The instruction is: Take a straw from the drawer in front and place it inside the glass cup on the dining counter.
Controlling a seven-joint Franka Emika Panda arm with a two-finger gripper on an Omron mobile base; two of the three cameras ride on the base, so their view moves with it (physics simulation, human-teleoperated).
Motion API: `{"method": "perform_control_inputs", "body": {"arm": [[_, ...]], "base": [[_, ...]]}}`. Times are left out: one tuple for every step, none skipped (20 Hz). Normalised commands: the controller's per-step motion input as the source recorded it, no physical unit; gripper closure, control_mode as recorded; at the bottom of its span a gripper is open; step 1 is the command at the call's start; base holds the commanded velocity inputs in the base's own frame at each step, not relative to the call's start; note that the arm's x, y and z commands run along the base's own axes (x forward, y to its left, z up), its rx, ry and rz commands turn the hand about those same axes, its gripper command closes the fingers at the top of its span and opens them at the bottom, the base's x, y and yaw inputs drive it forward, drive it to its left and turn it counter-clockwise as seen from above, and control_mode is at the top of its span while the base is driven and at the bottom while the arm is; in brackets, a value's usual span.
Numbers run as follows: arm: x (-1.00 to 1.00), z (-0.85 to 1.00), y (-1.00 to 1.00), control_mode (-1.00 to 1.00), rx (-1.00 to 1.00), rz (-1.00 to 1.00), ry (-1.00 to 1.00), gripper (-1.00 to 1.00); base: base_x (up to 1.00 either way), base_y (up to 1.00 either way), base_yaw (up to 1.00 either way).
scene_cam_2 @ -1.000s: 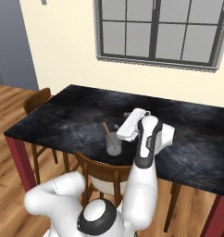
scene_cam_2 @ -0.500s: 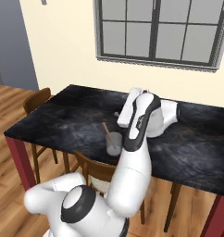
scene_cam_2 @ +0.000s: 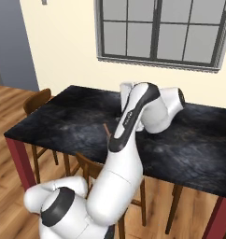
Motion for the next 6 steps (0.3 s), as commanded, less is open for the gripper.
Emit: {"method": "perform_control_inputs", "body": {"arm": [[-0.51, 0.16, 0.09, -1.0, -0.38, 0.35, -0.47, -1.0], [-0.49, 0.16, 0.15, -1.0, -0.39, 0.35, -0.46, -1.0], [-0.48, 0.16, 0.21, -1.0, -0.41, 0.37, -0.47, -1.0], [-0.44, 0.14, 0.27, -1.0, -0.42, 0.37, -0.46, -1.0], [-0.43, 0.14, 0.33, -1.0, -0.44, 0.39, -0.47, -1.0], [-0.4, 0.12, 0.29, -1.0, -0.44, 0.4, -0.46, -1.0]], "base": [[0.0, 0.0, 0.0], [0.0, 0.0, 0.0], [0.0, 0.0, 0.0], [0.0, 0.0, 0.0], [0.0, 0.0, 0.0], [0.0, 0.0, 0.0]]}}
